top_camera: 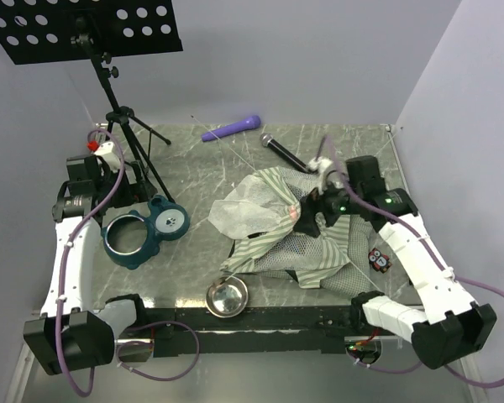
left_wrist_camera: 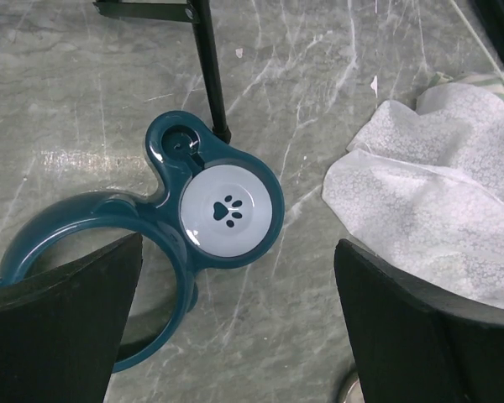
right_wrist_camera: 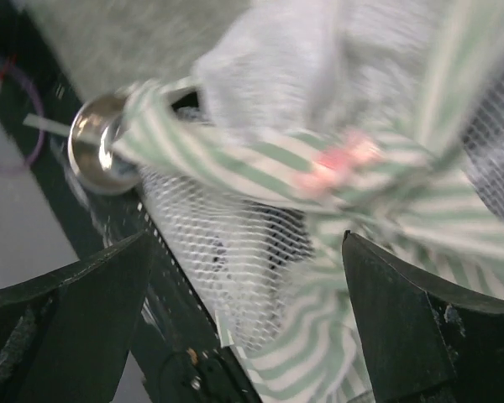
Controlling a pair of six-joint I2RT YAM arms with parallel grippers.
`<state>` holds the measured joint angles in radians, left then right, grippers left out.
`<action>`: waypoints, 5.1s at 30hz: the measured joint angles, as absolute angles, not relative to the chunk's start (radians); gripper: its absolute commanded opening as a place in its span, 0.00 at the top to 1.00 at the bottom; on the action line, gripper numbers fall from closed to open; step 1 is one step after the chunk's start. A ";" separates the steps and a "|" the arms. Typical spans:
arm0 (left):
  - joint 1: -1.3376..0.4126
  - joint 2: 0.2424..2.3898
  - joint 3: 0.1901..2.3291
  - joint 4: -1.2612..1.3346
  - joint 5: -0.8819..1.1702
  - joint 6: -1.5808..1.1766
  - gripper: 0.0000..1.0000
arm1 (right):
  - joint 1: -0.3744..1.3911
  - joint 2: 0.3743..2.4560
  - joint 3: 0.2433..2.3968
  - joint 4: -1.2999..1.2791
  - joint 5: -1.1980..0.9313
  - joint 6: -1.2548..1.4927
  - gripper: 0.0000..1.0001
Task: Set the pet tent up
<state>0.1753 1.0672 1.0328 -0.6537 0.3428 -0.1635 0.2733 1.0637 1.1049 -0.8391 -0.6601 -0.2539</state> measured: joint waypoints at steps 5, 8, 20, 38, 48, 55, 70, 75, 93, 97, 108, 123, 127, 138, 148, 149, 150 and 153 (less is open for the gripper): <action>0.215 1.061 1.048 -0.663 0.420 -0.167 0.00 | 0.453 1.143 1.208 -0.942 -0.692 -0.472 0.00; 0.234 1.043 1.048 -0.662 0.499 -0.171 0.00 | 0.530 1.209 1.270 -1.019 -0.727 -0.627 0.04; 0.269 1.002 1.047 -0.663 0.629 -0.178 0.00 | 0.815 1.435 1.332 -1.167 -0.775 -0.997 0.15; 0.279 0.986 0.997 -0.659 0.721 -0.168 0.00 | 0.941 1.642 1.385 -1.037 -0.828 -0.984 0.46; 0.280 0.969 0.937 -0.656 0.771 -0.130 0.00 | 0.945 1.756 1.434 -1.033 -0.844 -0.938 1.00; 0.280 0.945 0.913 -0.617 0.890 -0.024 0.00 | 0.873 1.797 1.592 -1.082 -0.888 -0.883 1.00; 0.017 0.873 0.475 -0.039 1.108 0.020 0.02 | 0.645 1.868 2.012 -1.189 -1.005 -0.798 1.00; -0.205 0.890 0.368 0.242 1.040 -0.154 0.04 | 0.625 1.874 2.030 -1.194 -1.019 -0.772 1.00; -0.314 1.232 0.427 0.730 1.184 -0.492 0.10 | 0.608 1.859 1.941 -1.229 -1.068 -0.807 1.00; -0.357 1.268 0.460 0.729 1.217 -0.491 0.09 | 0.608 1.852 1.929 -1.243 -1.081 -0.831 1.00; -0.363 1.333 0.483 0.634 1.254 -0.405 0.12 | 0.601 1.831 1.920 -1.299 -1.114 -0.902 1.00; -0.395 1.457 0.632 0.436 1.370 -0.267 0.81 | 0.597 1.803 1.881 -1.327 -1.136 -0.963 1.00; -0.402 1.512 0.762 0.140 1.400 -0.022 0.99 | 0.596 1.801 1.877 -1.329 -1.136 -0.966 1.00; -0.308 1.773 1.129 -1.152 1.480 1.119 0.99 | 0.593 1.776 1.718 -1.318 -1.038 -0.985 1.00; -0.334 1.405 1.091 -0.808 1.109 0.439 0.99 | 0.593 1.740 1.676 -1.266 -0.999 -0.917 1.00; -0.345 1.359 1.087 -0.782 1.079 0.394 0.99 | 0.593 1.736 1.676 -1.264 -1.002 -0.909 1.00; -0.343 1.316 1.087 -0.755 1.059 0.350 0.99 | 0.593 1.733 1.676 -1.259 -1.008 -0.906 1.00; -0.321 1.236 1.073 -0.684 1.003 0.282 0.99 | 0.594 1.722 1.678 -1.229 -1.036 -0.897 1.00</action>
<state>-0.3214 1.2358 1.0729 -0.6842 1.0027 0.2825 0.5941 1.7218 1.6775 -1.2289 -1.0359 -0.8974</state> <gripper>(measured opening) 0.045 0.021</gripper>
